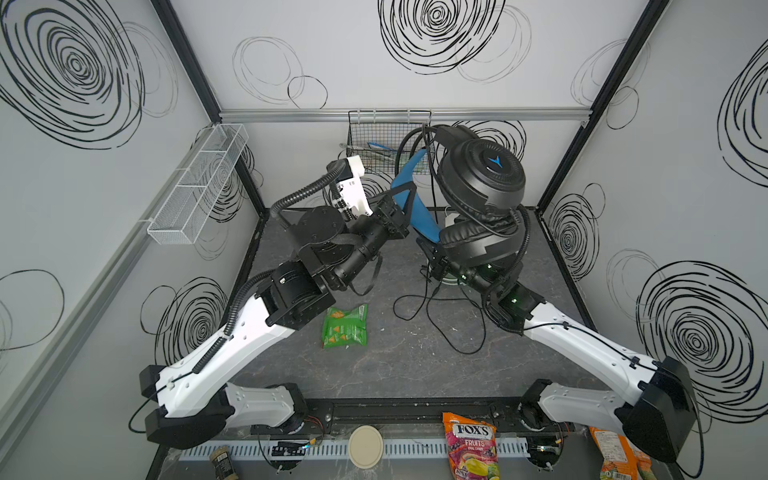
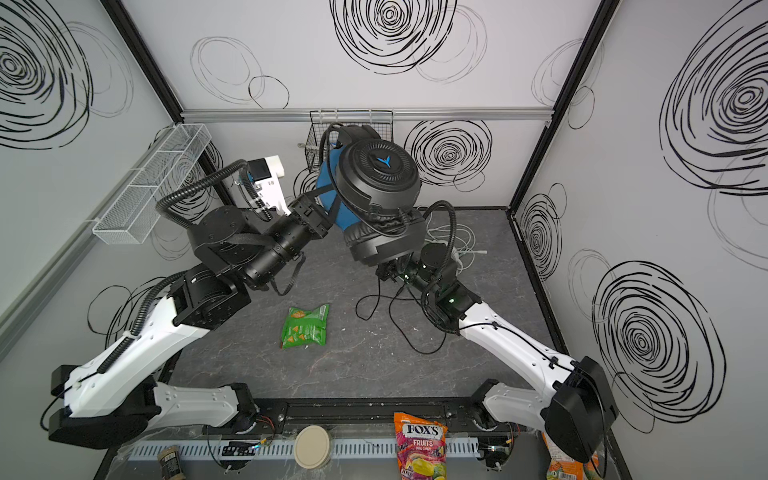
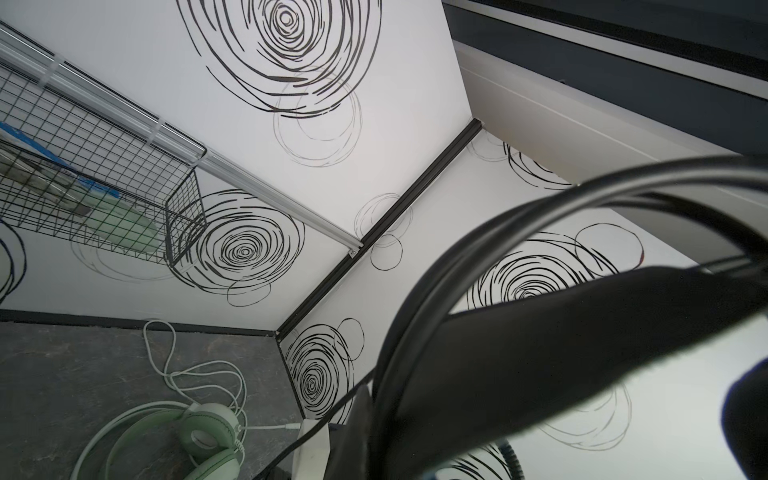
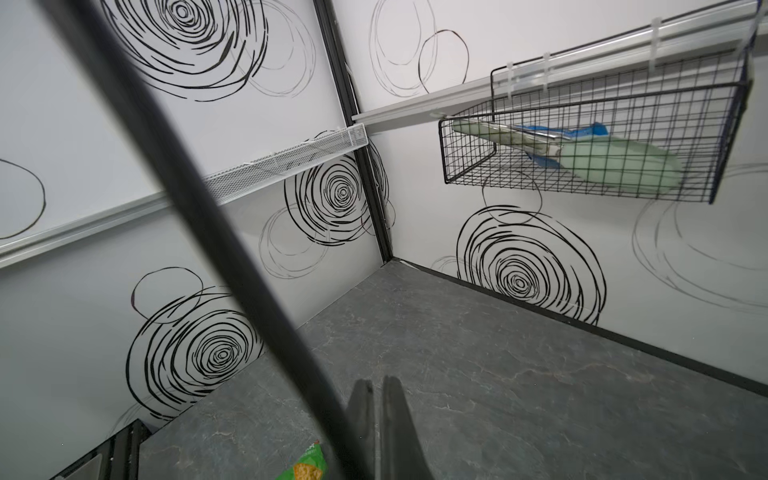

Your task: Wrap the headphones

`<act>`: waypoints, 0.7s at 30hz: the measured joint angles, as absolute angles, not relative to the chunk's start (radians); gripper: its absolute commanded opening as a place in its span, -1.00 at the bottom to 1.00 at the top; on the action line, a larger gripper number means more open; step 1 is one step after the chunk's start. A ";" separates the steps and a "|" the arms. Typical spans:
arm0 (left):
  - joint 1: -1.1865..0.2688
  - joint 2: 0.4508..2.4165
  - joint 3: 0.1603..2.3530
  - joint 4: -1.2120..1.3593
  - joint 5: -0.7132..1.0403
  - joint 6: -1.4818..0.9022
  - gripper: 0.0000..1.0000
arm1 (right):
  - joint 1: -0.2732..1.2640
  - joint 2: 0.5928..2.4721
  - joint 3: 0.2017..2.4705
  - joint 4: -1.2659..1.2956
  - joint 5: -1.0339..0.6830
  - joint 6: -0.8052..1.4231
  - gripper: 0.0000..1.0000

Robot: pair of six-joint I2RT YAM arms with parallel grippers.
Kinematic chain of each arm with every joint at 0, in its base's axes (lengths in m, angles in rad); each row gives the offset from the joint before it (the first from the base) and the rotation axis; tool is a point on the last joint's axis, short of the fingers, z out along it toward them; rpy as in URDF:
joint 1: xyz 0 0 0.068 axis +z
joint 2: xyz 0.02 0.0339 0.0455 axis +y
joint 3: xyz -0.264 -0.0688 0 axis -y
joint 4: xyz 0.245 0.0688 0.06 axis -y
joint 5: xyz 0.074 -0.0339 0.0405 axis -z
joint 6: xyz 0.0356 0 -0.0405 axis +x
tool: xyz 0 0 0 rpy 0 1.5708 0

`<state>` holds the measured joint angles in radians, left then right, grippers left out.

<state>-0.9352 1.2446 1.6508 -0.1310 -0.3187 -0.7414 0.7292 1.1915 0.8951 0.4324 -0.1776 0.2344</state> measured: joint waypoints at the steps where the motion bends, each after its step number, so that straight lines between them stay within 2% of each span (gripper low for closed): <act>1: -0.936 1.245 1.654 -0.142 -0.336 -0.732 -1.00 | 0.732 1.192 0.895 0.429 -0.181 0.236 -1.00; 11: -0.851 1.271 1.764 -0.295 -0.562 -0.626 -1.00 | 0.887 1.062 0.874 0.295 -0.082 0.173 -1.00; 21: -0.800 1.415 1.806 -0.338 -0.845 -0.563 -1.00 | 1.049 1.006 0.920 0.054 0.106 0.089 -1.00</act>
